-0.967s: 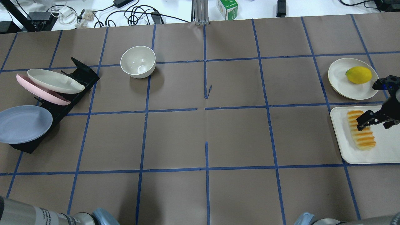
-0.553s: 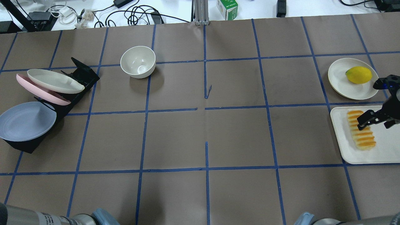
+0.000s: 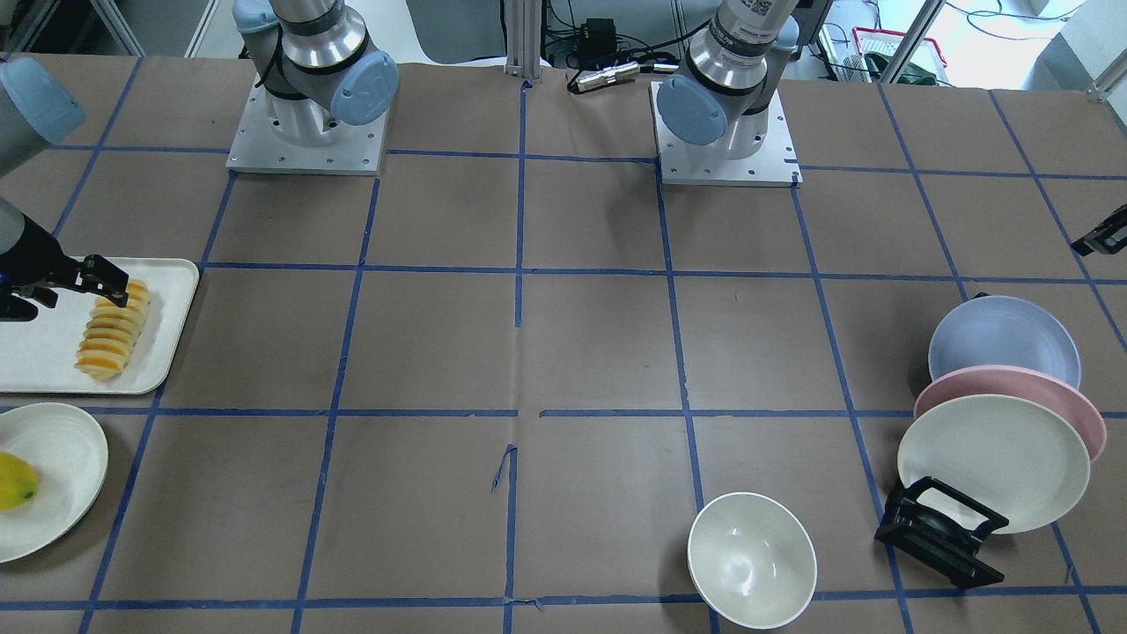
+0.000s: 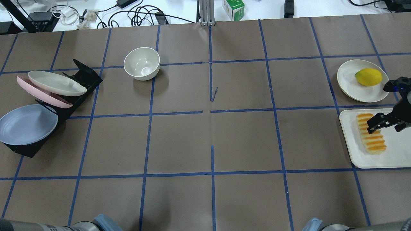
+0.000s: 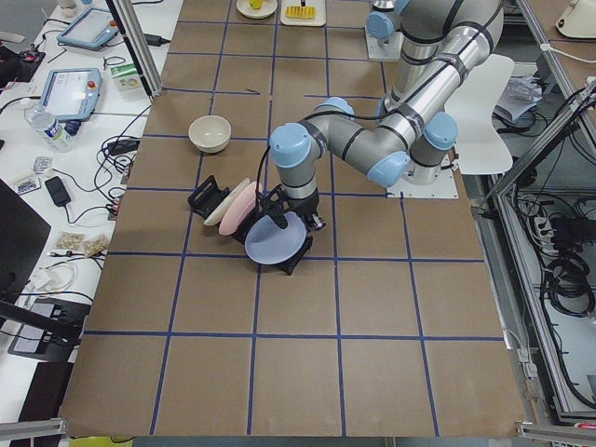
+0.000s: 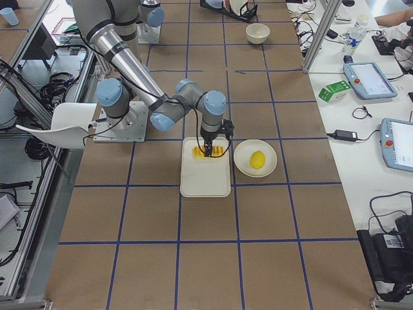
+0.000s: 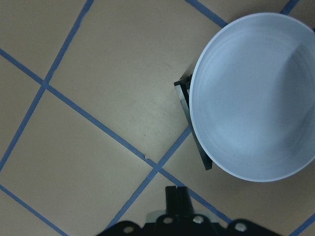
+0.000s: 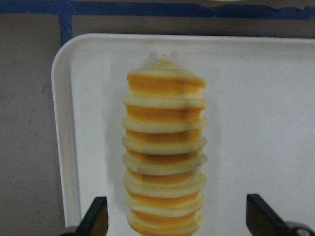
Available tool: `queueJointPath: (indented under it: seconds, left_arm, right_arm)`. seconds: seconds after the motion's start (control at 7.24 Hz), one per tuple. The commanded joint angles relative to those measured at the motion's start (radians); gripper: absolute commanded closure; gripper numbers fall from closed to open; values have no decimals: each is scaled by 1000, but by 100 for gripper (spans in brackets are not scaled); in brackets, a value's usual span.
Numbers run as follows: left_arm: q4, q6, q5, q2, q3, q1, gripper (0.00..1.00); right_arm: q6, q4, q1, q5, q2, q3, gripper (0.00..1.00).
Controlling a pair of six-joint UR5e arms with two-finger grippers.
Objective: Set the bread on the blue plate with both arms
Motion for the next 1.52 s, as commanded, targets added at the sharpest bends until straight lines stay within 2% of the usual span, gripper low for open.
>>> queueJointPath:
  seconds: [0.0, 0.14, 0.28, 0.41, 0.55, 0.69, 0.97, 1.11, 1.24, 1.38]
  left_arm:
    - [107, -4, -9, -83, -23, 1, 82]
    - [166, -1, -9, -112, -30, 3, 68]
    - [174, 0, -9, -117, -24, 3, 31]
    - [174, -1, -12, -123, -28, 3, 6]
    - [174, -1, -33, -150, -30, 3, 4]
    - [176, -3, -67, -175, -28, 3, 8]
    - [177, -3, -63, -189, -28, 7, 30]
    - [176, -1, -60, -194, -28, 7, 66]
    - [176, 3, -61, -194, -27, 7, 89]
    - [176, 4, -61, -192, -27, 9, 100]
  right_arm:
    - [-6, -10, 0, -1, 11, 4, 0]
    - [-6, 4, 0, 6, 11, 7, 0]
    - [-12, -5, 2, 9, 25, 8, 0]
    - [-9, -19, 2, 8, 70, 20, 0]
    - [-6, -31, 0, 8, 95, 20, 0]
    - [-3, -39, 0, 5, 97, 22, 0]
    - [-8, -41, 0, -1, 104, 28, 0]
    - [0, -39, 0, -4, 104, 31, 0]
    - [1, -39, 0, -7, 104, 22, 5]
    - [9, -38, 0, -9, 104, 22, 51]
